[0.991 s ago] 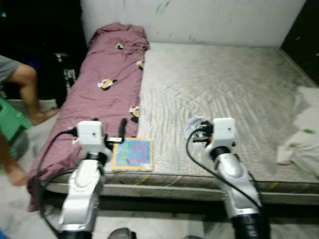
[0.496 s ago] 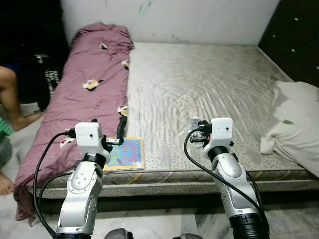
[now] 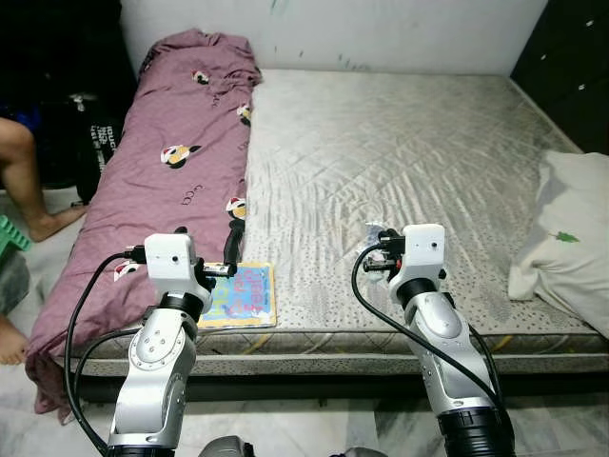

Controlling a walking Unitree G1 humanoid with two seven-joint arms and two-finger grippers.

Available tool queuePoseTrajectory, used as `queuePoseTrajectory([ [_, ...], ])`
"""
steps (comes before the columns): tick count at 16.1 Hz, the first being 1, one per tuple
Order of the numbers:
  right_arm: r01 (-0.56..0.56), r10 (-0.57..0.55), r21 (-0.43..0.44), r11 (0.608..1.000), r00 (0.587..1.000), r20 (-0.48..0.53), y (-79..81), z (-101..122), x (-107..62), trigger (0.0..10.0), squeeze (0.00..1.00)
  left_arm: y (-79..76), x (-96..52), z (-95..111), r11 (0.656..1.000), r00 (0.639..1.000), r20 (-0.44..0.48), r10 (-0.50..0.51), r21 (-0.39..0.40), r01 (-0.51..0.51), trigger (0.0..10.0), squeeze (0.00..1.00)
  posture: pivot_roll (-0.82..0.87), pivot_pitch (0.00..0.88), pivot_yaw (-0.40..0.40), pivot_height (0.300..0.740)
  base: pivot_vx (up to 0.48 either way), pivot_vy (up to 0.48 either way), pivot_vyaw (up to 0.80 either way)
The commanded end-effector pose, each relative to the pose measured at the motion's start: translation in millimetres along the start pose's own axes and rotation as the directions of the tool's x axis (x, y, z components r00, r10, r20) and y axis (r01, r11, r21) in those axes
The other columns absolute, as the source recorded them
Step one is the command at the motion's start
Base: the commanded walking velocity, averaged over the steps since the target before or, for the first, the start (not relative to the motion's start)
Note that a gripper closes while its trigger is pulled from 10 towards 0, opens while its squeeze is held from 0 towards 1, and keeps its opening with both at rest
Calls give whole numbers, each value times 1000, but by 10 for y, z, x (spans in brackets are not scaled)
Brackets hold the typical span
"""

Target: Clean up the room

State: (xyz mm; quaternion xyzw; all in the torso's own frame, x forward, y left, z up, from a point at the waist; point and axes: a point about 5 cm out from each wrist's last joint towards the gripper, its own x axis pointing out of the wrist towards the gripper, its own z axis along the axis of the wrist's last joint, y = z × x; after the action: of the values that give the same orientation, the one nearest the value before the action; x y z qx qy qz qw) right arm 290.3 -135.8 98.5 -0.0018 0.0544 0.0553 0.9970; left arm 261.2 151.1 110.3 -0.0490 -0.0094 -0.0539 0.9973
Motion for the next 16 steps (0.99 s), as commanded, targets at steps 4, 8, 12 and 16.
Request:
queuePoseTrajectory([
  [4,1,-1,4,1000,1000,6,-1,41,27,10000,0,27,23,13,1000,1000,-6,19,15,-19,10000,0,26,0,-24,740,61,0,0],
  [8,2,-2,5,1000,1000,4,-4,39,29,10000,0,24,25,23,1000,1000,1,16,5,-16,10000,0,25,0,-24,740,0,0,0],
  [12,-1,1,2,1000,1000,1,-7,35,27,10000,0,18,22,22,1000,1000,0,16,5,-16,10000,0,26,0,-25,740,0,0,0],
  [16,-4,4,-2,1000,1000,-3,-11,26,22,10000,0,10,20,15,1000,1000,0,17,4,-17,10000,0,27,0,-29,740,0,0,0],
])
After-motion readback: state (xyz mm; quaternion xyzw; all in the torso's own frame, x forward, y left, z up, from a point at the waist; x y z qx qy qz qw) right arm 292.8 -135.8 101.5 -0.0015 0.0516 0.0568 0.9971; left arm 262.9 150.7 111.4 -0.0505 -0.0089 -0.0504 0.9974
